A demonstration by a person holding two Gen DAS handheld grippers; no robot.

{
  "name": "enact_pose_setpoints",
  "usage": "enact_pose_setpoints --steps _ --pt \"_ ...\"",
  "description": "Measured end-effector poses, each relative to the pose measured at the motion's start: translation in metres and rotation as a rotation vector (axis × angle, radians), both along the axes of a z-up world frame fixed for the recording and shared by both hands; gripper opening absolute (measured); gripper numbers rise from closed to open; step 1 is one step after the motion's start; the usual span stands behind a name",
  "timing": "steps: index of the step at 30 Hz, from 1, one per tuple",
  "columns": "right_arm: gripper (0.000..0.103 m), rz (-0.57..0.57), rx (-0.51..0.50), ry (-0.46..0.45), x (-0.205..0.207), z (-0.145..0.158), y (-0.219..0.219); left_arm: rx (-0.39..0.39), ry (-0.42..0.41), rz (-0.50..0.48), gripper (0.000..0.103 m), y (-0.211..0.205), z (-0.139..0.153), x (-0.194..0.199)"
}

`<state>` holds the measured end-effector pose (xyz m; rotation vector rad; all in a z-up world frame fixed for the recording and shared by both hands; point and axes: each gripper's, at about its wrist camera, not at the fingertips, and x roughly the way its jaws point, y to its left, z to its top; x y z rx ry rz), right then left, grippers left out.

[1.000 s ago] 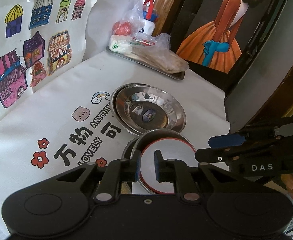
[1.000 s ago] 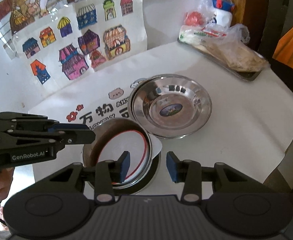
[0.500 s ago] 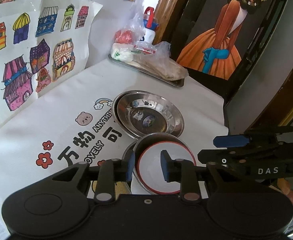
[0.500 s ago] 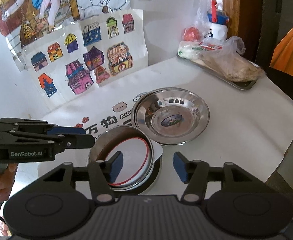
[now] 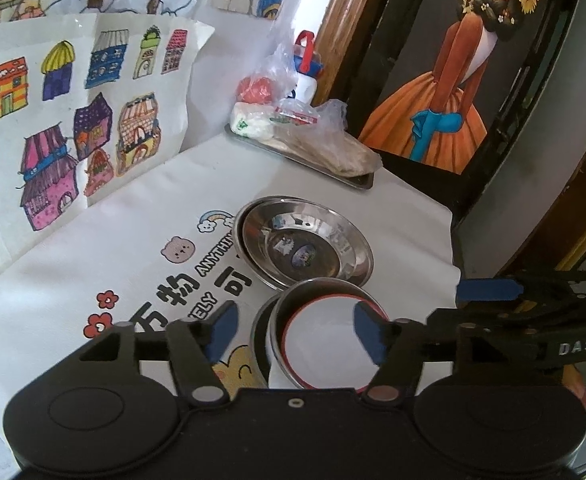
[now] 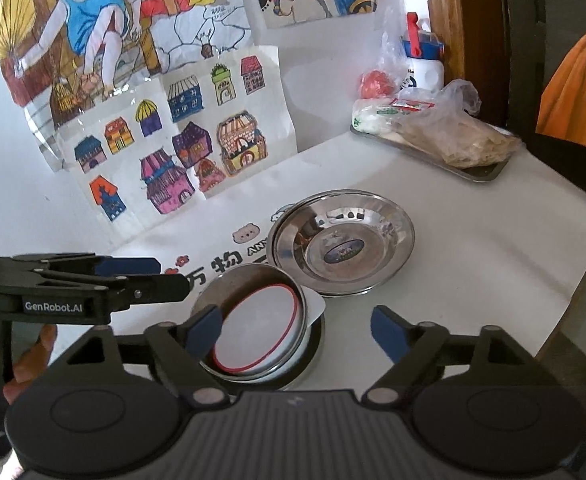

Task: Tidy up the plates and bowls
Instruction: 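Move both tools to the rim of the nested bowl stack and close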

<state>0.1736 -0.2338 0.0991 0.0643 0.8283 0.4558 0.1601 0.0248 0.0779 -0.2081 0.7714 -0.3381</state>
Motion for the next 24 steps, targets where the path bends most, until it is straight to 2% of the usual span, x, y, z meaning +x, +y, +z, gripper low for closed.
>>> enact_pose_setpoints --steps 2,10,15,24 --pt "0.092 -0.006 0.028 0.001 0.000 -0.002 -0.004 0.000 -0.002 0.009 0.072 0.003 0.000 -0.001" --pt "0.092 -0.057 0.102 0.011 0.004 -0.018 -0.030 -0.013 0.000 0.095 0.083 0.027 -0.010 -0.015" --pt "0.092 -0.062 0.125 0.051 0.009 -0.038 -0.049 -0.026 0.011 0.142 0.084 0.038 -0.022 -0.027" --pt "0.092 -0.058 0.142 0.114 0.017 -0.068 -0.060 0.035 0.077 0.157 0.084 0.048 -0.045 -0.011"
